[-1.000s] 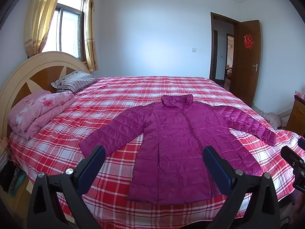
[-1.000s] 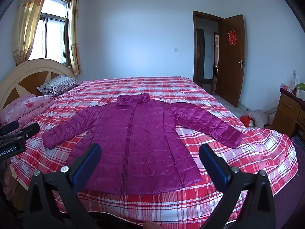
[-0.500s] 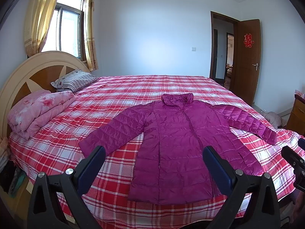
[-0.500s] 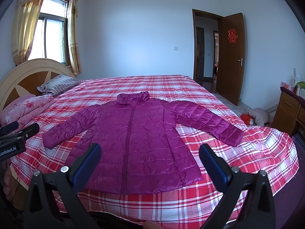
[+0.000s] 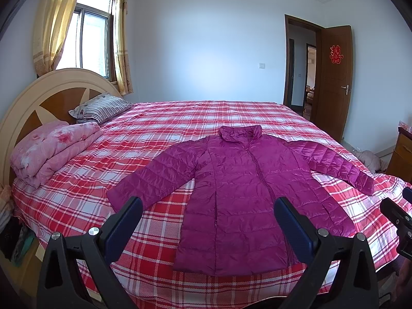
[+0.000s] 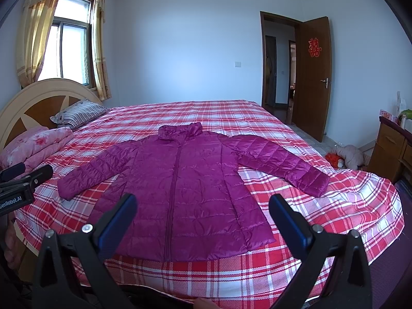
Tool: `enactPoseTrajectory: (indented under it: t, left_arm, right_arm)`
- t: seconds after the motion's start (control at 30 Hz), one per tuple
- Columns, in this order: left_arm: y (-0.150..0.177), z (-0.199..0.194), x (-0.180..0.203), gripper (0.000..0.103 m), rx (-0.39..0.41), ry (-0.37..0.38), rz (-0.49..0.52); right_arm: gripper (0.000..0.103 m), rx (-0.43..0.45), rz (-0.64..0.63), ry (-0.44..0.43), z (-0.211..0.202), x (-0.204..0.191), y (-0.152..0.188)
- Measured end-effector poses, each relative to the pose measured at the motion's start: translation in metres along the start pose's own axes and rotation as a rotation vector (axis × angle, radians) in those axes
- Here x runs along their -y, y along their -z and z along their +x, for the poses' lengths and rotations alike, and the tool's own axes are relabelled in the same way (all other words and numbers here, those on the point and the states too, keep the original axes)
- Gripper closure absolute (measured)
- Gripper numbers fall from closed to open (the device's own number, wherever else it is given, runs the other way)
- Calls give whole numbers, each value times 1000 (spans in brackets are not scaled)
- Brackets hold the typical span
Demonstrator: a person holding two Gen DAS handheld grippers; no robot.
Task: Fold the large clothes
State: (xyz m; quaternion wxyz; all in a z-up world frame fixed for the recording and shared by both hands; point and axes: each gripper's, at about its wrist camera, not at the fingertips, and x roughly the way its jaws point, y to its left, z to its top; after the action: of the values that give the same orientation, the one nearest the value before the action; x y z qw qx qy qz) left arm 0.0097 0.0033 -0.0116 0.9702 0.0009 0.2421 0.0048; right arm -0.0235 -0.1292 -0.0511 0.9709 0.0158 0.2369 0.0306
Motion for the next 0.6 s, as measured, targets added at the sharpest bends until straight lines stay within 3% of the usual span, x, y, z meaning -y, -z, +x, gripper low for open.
enactPoseTrajectory:
  t: [0.6]
  left_arm:
    - [1,5,0,1,-16,-3,3]
  right_arm:
    - [0,-16,9,-5,5,-3,1]
